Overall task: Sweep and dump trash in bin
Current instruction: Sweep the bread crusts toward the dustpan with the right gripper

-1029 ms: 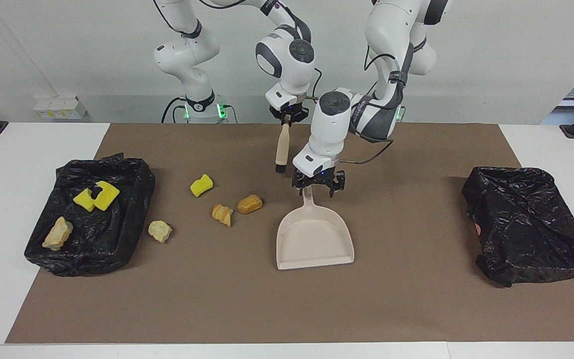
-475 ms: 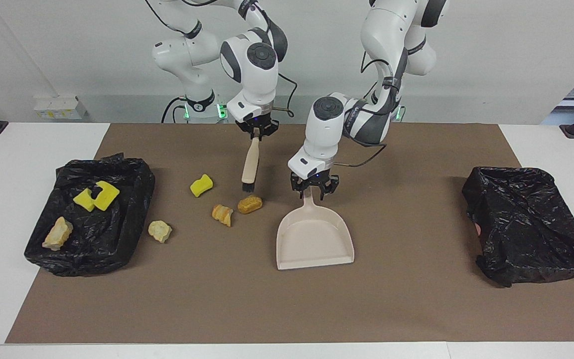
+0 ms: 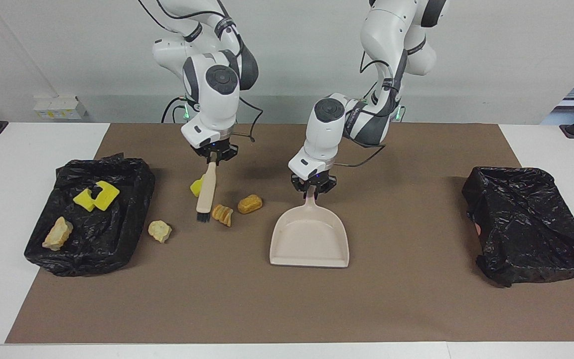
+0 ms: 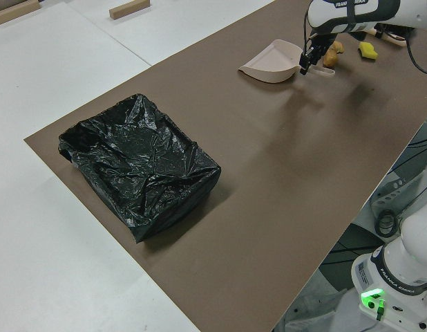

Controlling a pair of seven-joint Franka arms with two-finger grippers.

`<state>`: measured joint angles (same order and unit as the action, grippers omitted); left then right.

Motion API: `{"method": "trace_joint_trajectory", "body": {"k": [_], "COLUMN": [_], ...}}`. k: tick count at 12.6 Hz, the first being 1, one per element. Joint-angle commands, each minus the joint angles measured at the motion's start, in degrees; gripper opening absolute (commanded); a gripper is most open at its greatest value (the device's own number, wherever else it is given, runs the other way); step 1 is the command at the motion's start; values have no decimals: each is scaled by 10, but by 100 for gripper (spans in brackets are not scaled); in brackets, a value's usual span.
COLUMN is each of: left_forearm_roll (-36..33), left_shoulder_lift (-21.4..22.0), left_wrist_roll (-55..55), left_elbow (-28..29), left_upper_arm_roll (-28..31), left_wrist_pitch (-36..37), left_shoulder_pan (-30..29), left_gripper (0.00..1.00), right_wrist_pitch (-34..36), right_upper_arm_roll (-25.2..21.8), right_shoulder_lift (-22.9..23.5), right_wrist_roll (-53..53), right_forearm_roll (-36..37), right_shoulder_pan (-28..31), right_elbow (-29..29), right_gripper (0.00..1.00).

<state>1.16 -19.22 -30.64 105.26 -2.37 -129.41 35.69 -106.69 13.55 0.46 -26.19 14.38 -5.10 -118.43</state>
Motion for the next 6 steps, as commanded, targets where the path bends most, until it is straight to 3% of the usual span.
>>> {"method": "trace_joint_trajectory", "body": {"k": [1,6], "left_forearm_roll": [0,-4], "left_shoulder_lift": [14,60], "left_wrist_roll": [3,179], "left_elbow": [6,6], "left_upper_arm_roll": [9,13], "left_wrist_pitch": [6,100], "left_shoulder_pan": [4,-14], "left_gripper": [0,0], "right_wrist_pitch": [4,-4], "right_upper_arm_roll": [9,9], "right_shoulder_lift": [41,96], "right_wrist_roll": [50,57], "right_forearm_roll": [75,196], "right_shoulder_pan": [48,91], "right_elbow": [34,36], "right_gripper": [0,0]}}
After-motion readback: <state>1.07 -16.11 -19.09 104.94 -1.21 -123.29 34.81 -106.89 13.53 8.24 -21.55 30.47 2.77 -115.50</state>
